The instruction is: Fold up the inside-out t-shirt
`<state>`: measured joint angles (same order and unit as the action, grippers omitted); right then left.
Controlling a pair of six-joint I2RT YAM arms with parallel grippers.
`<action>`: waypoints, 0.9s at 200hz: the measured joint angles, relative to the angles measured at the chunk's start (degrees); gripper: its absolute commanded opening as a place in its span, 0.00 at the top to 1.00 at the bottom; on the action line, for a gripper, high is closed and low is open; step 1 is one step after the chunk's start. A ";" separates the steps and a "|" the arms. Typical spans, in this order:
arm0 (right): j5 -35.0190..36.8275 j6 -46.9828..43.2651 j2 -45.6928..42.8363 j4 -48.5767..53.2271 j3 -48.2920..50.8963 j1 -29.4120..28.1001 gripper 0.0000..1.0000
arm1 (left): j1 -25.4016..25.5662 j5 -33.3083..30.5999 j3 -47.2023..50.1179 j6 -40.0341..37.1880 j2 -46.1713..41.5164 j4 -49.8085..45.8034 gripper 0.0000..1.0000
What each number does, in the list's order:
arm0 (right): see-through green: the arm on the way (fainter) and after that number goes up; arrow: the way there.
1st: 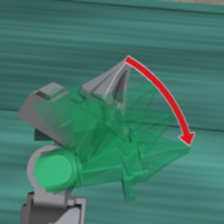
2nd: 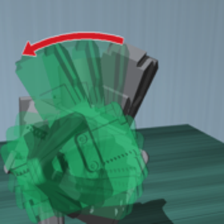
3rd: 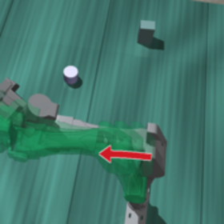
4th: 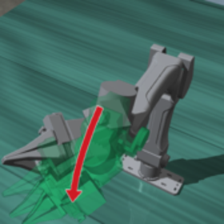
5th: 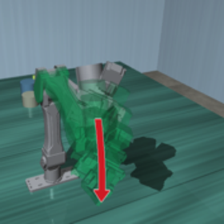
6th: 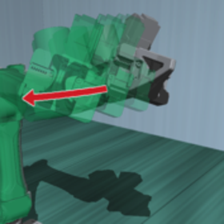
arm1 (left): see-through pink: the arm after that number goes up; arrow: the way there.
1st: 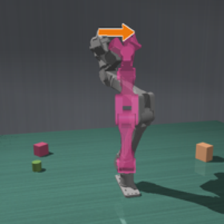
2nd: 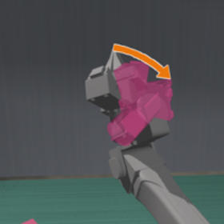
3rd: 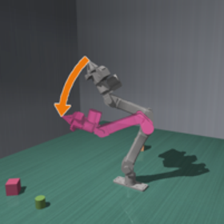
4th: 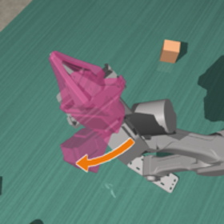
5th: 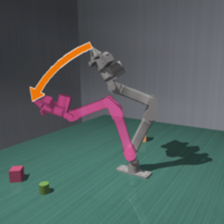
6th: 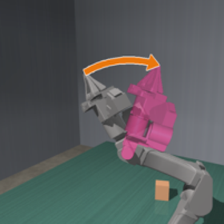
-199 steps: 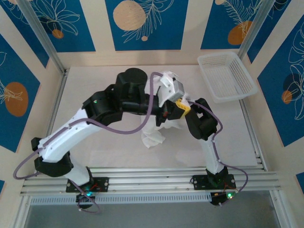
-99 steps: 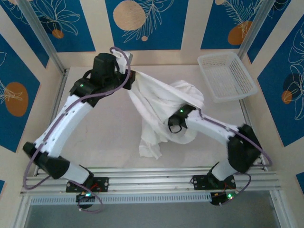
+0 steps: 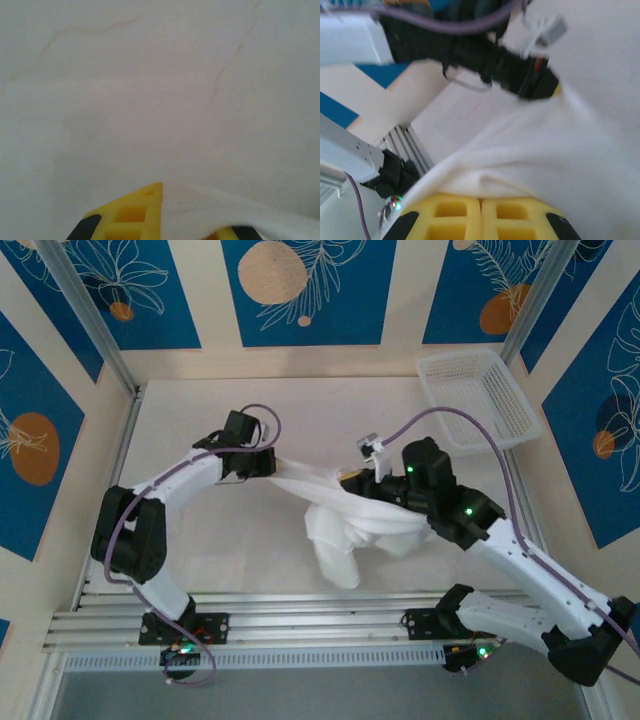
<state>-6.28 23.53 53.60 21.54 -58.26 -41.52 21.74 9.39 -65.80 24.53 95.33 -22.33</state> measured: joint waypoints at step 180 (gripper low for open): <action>18.23 20.35 7.91 -5.42 -1.81 0.90 1.00 | 16.11 20.28 3.52 4.72 -26.56 12.94 0.15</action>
<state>11.94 43.88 61.52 16.12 -60.07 -40.62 37.85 29.67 -62.28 29.26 68.77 -9.39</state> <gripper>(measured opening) 0.071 0.839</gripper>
